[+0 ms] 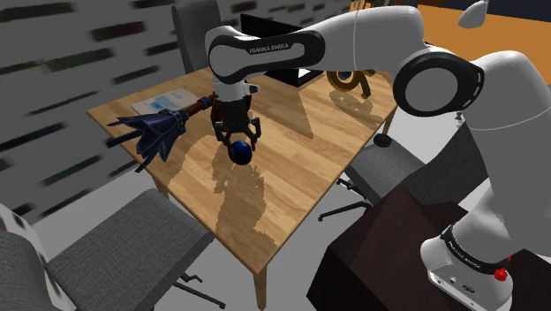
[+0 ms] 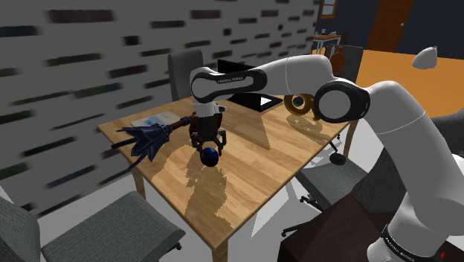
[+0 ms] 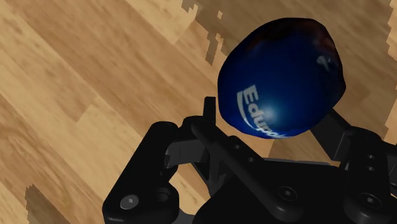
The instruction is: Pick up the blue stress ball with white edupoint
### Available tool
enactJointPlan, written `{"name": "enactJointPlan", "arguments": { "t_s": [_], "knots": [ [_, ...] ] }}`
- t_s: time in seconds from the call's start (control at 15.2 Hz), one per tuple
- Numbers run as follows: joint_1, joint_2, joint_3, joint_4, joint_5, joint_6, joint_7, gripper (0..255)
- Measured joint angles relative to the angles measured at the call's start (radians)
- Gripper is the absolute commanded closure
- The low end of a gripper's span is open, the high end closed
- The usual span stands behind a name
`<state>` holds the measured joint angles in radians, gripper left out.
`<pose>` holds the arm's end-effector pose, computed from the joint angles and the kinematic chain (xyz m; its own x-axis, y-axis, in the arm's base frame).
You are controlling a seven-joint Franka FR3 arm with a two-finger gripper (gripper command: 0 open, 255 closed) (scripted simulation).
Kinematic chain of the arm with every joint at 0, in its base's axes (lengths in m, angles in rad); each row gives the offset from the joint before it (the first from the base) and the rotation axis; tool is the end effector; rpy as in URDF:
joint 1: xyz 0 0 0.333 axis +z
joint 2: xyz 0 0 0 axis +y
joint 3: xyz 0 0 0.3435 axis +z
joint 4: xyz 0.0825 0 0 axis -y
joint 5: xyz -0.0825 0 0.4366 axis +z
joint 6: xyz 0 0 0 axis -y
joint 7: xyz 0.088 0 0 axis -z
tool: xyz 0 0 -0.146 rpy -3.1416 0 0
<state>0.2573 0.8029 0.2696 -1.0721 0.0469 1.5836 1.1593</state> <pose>0.7064 0.3509 0.3114 0.7125 -0.6235 -0.3218 -0.6124 -0.7765 0.1485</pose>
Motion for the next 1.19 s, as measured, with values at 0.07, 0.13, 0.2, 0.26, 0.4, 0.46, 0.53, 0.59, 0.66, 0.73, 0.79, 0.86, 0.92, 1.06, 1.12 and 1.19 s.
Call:
{"name": "enactJointPlan", "arguments": {
  "t_s": [0.07,0.13,0.2,0.26,0.4,0.46,0.53,0.59,0.66,0.73,0.79,0.86,0.92,1.06,1.12,1.19],
  "knots": [
    [0.0,0.0,0.0,-0.001,0.0,0.001,0.0,255],
    [0.0,-0.001,0.0,-0.001,0.0,0.001,0.0,255],
    [0.0,-0.001,0.0,-0.001,0.0,0.001,0.0,255],
    [-0.001,-0.001,0.0,-0.001,0.0,0.001,0.0,255],
    [-0.001,-0.001,0.0,-0.001,0.0,0.0,0.0,255],
    [-0.001,-0.001,0.0,-0.001,0.0,0.0,0.0,255],
    [0.0,0.0,0.0,0.006,0.0,-0.006,0.001,255],
    [0.001,-0.002,0.001,0.012,0.0,-0.014,0.002,255],
    [0.003,0.0,0.001,0.026,0.0,-0.026,0.005,255],
    [0.002,-0.007,0.002,0.024,0.001,-0.031,0.005,255],
    [0.002,-0.011,0.003,0.031,0.002,-0.041,0.007,255],
    [0.004,-0.008,0.003,0.05,0.002,-0.056,0.01,255],
    [0.003,-0.014,0.004,0.053,0.003,-0.065,0.011,255],
    [0.008,-0.007,0.004,0.093,0.002,-0.098,0.016,255],
    [0.008,-0.005,0.004,0.111,0.002,-0.114,0.017,255],
    [0.009,-0.005,0.005,0.122,0.002,-0.125,0.019,255]
  ]
}}
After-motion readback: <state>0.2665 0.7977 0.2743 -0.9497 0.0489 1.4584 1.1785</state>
